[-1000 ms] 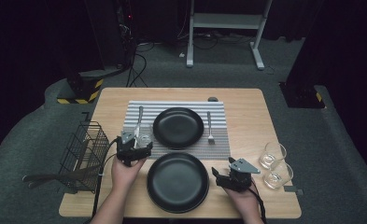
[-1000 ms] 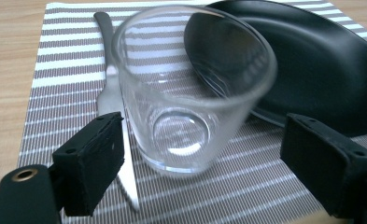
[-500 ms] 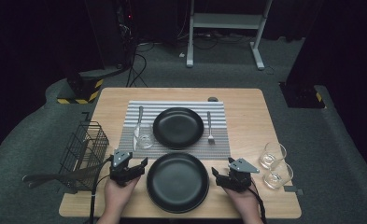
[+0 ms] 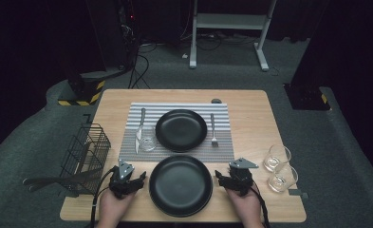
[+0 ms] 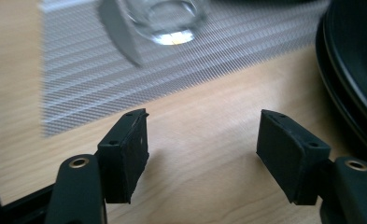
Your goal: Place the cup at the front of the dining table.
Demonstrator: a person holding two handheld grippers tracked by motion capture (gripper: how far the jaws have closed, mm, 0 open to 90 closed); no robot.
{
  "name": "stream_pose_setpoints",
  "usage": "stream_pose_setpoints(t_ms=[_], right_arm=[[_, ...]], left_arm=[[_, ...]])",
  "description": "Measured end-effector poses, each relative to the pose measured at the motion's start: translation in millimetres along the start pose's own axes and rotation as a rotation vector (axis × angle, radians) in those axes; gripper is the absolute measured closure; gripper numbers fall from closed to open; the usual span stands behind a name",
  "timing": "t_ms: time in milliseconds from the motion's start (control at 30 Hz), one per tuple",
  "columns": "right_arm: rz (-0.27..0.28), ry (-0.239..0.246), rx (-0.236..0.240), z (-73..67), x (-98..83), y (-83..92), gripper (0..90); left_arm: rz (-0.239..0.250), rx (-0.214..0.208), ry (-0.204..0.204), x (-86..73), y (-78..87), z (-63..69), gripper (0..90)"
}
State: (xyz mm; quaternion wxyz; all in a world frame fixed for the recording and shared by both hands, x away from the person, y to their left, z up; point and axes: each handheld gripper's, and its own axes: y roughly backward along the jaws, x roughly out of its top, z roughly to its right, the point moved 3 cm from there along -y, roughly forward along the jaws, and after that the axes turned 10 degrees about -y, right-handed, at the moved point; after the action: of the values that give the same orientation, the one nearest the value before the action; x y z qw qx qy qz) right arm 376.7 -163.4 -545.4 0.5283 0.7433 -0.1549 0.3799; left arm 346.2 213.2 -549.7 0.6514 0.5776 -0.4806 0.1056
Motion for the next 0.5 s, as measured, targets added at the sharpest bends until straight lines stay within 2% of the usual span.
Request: stream_pose_setpoints(t_ms=[100,267,400,500], right_arm=[[-0.013,0.032,-0.040,-4.0,-0.7,-1.8,33.4],[-0.012,0.015,-0.057,-6.2,-0.4,-2.9,31.9],[0.002,0.040,-0.094,-10.3,-0.7,-3.0,30.2],[-0.001,0.032,-0.084,-10.1,-0.8,-3.1,30.7]], left_arm=[[-0.004,-0.017,-0.017,0.3,-0.3,0.7,30.4],[-0.002,-0.021,-0.020,-0.4,0.4,1.5,30.1],[-0.002,-0.029,-0.028,-0.4,0.3,1.9,29.2],[0.001,-0.042,-0.033,-0.2,0.1,2.9,28.6]])
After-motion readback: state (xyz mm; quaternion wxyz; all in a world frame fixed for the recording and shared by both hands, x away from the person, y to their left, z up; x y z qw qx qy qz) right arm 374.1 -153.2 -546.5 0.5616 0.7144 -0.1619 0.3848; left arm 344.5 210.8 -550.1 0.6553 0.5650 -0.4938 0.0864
